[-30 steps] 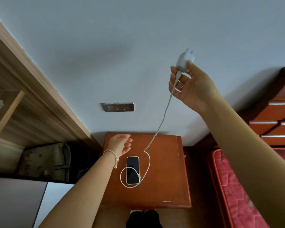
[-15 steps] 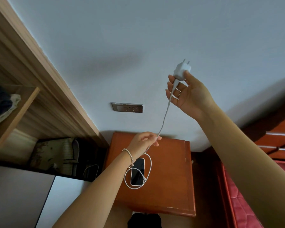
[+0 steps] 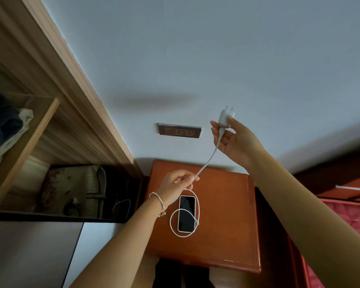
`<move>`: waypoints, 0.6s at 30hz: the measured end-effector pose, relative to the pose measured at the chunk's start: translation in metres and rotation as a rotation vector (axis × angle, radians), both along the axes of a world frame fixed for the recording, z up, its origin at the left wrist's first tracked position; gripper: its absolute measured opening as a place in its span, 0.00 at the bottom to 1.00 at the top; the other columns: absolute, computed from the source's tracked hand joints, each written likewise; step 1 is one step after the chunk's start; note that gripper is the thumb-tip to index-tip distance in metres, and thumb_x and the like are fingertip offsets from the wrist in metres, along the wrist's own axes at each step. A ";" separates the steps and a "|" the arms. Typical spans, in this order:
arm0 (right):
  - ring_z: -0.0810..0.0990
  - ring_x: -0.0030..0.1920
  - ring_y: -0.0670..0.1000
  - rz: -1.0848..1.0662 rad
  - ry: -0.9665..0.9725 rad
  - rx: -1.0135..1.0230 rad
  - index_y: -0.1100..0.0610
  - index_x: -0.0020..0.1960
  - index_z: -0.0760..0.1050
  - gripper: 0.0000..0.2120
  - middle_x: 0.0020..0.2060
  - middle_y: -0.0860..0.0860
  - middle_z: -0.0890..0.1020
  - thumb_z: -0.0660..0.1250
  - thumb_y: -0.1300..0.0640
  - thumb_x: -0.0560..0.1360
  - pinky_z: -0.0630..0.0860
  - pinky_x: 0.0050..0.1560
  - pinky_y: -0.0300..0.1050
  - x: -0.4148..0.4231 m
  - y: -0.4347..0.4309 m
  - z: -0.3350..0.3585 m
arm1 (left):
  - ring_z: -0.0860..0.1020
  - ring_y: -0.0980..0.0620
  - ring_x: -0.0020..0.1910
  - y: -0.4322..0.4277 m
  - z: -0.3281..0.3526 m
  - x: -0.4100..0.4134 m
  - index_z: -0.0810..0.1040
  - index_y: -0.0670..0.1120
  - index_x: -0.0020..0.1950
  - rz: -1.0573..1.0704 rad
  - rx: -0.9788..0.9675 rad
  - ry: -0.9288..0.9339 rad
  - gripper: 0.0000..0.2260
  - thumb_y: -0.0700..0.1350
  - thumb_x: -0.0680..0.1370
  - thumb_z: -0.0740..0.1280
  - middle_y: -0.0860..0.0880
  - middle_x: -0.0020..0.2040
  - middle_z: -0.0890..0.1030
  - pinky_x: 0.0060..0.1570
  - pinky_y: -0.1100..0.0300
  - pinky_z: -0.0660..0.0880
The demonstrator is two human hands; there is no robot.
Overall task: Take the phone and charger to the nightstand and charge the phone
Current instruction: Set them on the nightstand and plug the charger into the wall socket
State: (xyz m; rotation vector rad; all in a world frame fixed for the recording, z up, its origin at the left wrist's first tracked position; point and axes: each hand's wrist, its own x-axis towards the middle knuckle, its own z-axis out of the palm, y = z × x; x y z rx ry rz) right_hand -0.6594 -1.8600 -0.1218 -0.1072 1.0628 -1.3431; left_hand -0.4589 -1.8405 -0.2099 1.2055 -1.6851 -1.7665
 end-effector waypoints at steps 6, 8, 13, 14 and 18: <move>0.84 0.36 0.47 0.024 -0.045 0.104 0.61 0.57 0.75 0.14 0.42 0.53 0.85 0.61 0.53 0.78 0.77 0.33 0.38 0.021 -0.017 -0.048 | 0.75 0.63 0.32 -0.009 -0.043 0.028 0.82 0.39 0.48 0.080 0.069 0.014 0.08 0.39 0.78 0.64 0.50 0.33 0.77 0.37 0.72 0.70; 0.83 0.34 0.46 0.024 -0.015 0.154 0.62 0.62 0.73 0.18 0.39 0.52 0.83 0.64 0.55 0.76 0.77 0.32 0.38 0.026 -0.022 -0.072 | 0.76 0.62 0.34 -0.006 -0.064 0.031 0.82 0.41 0.48 0.112 0.117 0.015 0.08 0.41 0.77 0.64 0.52 0.33 0.78 0.38 0.71 0.70; 0.77 0.26 0.45 0.057 0.056 0.232 0.63 0.48 0.75 0.09 0.27 0.51 0.78 0.66 0.57 0.75 0.75 0.29 0.35 0.034 -0.039 -0.131 | 0.77 0.64 0.35 -0.014 -0.114 0.035 0.83 0.46 0.45 0.164 0.168 0.018 0.06 0.41 0.77 0.65 0.57 0.32 0.81 0.37 0.72 0.71; 0.77 0.26 0.45 0.063 0.071 0.241 0.62 0.47 0.75 0.08 0.27 0.51 0.78 0.66 0.57 0.75 0.75 0.28 0.35 0.035 -0.041 -0.141 | 0.78 0.64 0.35 -0.016 -0.122 0.035 0.82 0.45 0.46 0.160 0.168 0.023 0.06 0.40 0.77 0.65 0.58 0.32 0.82 0.38 0.71 0.72; 0.78 0.28 0.44 0.065 0.110 0.230 0.61 0.45 0.76 0.08 0.28 0.51 0.79 0.67 0.56 0.75 0.75 0.28 0.35 0.034 -0.052 -0.172 | 0.79 0.62 0.37 -0.027 -0.152 0.035 0.82 0.42 0.48 0.157 0.169 0.061 0.05 0.38 0.76 0.66 0.59 0.33 0.82 0.42 0.69 0.74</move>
